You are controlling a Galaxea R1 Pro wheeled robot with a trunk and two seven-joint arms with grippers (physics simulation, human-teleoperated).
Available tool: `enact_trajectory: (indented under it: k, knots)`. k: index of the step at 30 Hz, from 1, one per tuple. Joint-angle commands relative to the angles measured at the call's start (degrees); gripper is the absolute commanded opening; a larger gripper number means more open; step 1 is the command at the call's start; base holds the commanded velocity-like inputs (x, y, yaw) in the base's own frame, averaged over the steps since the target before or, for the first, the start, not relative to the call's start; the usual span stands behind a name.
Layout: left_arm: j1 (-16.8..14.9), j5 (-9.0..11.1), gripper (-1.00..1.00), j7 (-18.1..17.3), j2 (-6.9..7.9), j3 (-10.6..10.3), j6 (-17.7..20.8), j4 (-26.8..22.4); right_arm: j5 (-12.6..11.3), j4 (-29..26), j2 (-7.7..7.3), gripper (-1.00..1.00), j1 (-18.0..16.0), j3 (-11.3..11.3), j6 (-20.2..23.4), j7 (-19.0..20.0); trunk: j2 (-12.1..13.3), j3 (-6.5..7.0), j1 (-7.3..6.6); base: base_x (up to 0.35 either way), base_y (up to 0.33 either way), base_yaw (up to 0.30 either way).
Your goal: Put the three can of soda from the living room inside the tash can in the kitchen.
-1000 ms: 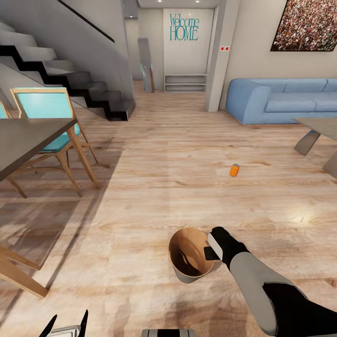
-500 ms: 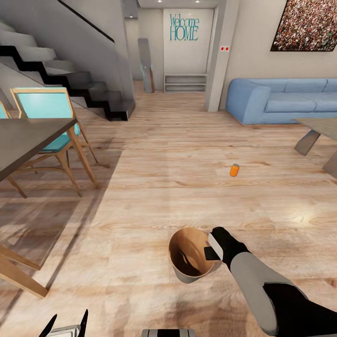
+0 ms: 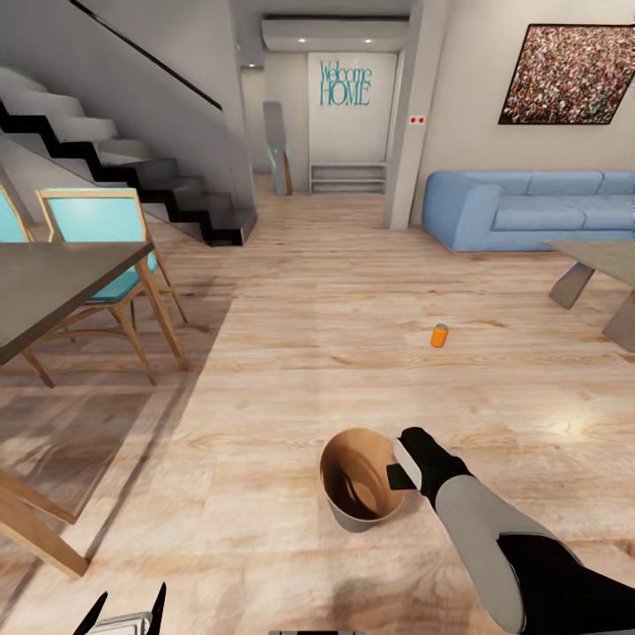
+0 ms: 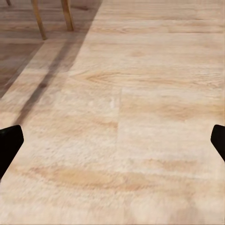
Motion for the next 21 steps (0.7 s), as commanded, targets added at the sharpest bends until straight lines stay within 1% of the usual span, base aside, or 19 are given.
enact_trajectory:
  k: [1,6,12,16,21]
  knots:
    - [0.00,-0.01,1.00,0.00,0.00,0.00,0.01,0.01,-0.45,0.03,-0.02,-1.00,0.02,-0.09,-0.08,0.12,0.02,0.23,-0.03,0.000,0.000,0.000]
    - [0.00,0.04,1.00,0.00,0.00,0.00,0.02,0.02,-0.45,0.15,-0.13,-1.00,0.11,-0.09,-0.65,0.14,0.08,1.34,-0.15,0.000,0.000,0.000]
    - [0.00,0.01,1.00,0.00,0.00,0.00,0.02,0.02,-0.38,0.45,-0.22,-1.00,0.40,-0.09,-3.75,0.27,0.16,2.67,-0.31,0.000,0.000,0.000]
    - [0.00,-0.04,1.00,0.00,0.00,0.00,0.02,0.02,-0.37,0.46,-0.23,-1.00,0.71,-0.09,-4.27,0.29,0.22,3.56,-0.41,0.000,0.000,0.000]
    - [0.00,0.03,1.00,0.00,0.00,0.00,0.02,-0.03,-0.11,0.39,-0.23,-1.00,1.99,-0.05,-5.03,0.30,0.28,4.66,-0.54,0.000,0.000,0.000]
